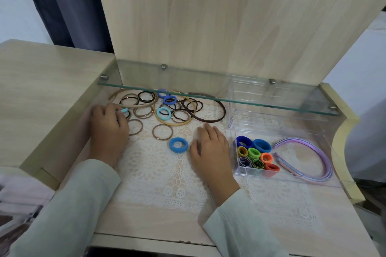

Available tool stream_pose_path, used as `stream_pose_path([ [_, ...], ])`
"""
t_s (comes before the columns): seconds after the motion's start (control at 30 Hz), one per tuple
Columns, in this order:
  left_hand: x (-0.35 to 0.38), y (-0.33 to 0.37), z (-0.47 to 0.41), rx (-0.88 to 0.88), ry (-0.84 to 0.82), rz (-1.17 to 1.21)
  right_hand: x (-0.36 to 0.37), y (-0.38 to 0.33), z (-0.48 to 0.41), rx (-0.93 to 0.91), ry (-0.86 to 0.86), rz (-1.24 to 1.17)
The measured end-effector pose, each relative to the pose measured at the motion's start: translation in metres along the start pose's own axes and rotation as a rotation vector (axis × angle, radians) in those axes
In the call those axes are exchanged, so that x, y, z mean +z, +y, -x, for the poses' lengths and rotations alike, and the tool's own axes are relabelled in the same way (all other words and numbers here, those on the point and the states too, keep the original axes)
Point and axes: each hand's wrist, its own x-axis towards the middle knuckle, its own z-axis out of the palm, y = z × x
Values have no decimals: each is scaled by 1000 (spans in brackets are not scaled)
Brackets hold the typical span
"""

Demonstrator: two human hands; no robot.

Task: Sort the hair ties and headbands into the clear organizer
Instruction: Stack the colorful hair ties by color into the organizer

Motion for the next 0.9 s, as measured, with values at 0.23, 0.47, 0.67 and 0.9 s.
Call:
stream_pose_path([
  [0.23,2,-9,0,77,105,66,-1,-1,1,-1,0,-2],
  [0.47,-7,1,7,188,149,32,-1,-1,2,-3,0,-2],
  [0.67,-7,14,22,350,115,-166,0,-1,1,-1,7,1],
  [0.9,-1,51,56,355,-171,184,0,-1,1,3,-1,8],
])
